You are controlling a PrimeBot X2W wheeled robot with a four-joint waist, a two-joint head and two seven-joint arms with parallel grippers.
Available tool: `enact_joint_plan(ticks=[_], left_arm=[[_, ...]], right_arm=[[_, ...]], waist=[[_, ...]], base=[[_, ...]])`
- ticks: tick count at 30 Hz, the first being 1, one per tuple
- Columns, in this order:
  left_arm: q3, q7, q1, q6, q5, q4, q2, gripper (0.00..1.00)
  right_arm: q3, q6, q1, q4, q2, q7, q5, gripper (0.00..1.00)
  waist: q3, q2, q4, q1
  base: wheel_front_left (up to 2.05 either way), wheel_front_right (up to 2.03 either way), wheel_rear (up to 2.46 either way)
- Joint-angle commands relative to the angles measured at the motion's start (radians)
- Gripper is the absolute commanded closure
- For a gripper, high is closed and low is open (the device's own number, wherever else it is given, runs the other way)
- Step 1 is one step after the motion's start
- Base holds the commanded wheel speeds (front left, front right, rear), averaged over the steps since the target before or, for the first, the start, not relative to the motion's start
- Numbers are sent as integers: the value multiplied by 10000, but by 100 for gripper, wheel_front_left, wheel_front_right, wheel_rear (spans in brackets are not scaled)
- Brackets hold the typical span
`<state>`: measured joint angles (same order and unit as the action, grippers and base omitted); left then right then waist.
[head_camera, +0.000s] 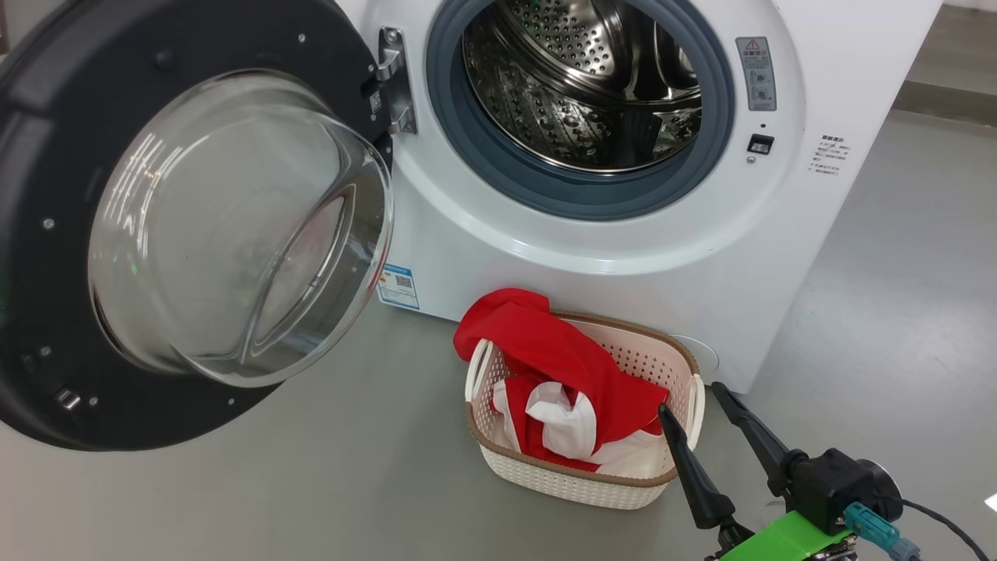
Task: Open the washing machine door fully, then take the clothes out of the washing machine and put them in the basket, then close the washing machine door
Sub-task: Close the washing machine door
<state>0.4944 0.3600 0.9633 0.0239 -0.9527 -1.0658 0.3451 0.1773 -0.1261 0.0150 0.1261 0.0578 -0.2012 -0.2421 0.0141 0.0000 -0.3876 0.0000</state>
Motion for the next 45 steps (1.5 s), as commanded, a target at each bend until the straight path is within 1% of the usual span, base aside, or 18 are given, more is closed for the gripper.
enact_joint_plan(ticks=[1,7,11,14,20,28,32,45], left_arm=[[66,117,109,-156,-64,194,587,100],[90,621,61,-438,-280,-11,600,100],[116,1180,34,-687,-492,-82,603,100],[-66,1579,-70,-927,-457,-32,609,100],[-154,1927,-245,-1127,-559,91,480,100],[-103,2622,-579,-1319,-951,478,189,100],[-120,2807,-813,-1361,-1031,701,74,100],[189,3882,-1798,-1420,-1970,2349,-885,100]], right_arm=[[258,-46,-308,-307,89,9,18,0],[250,-46,-310,-375,136,55,13,0],[192,-46,-265,-388,125,55,23,0],[174,-46,-249,-388,108,44,16,0],[255,-46,-284,-326,69,-39,-36,0],[253,-46,-268,-217,18,-125,-56,0],[267,-46,-266,-195,-1,-165,-73,0],[327,-46,-337,-55,-53,-343,-147,0]], waist=[[-17,0,34,0],[-82,0,92,0],[-104,0,44,0],[-120,0,-30,0],[-114,0,-190,0],[-71,0,-350,0],[-69,0,-379,0],[-123,0,-399,0]], base=[[0,0,0],[0,0,0],[0,0,0],[0,0,0],[0,0,0],[0,0,0],[0,0,0],[0,0,0]])
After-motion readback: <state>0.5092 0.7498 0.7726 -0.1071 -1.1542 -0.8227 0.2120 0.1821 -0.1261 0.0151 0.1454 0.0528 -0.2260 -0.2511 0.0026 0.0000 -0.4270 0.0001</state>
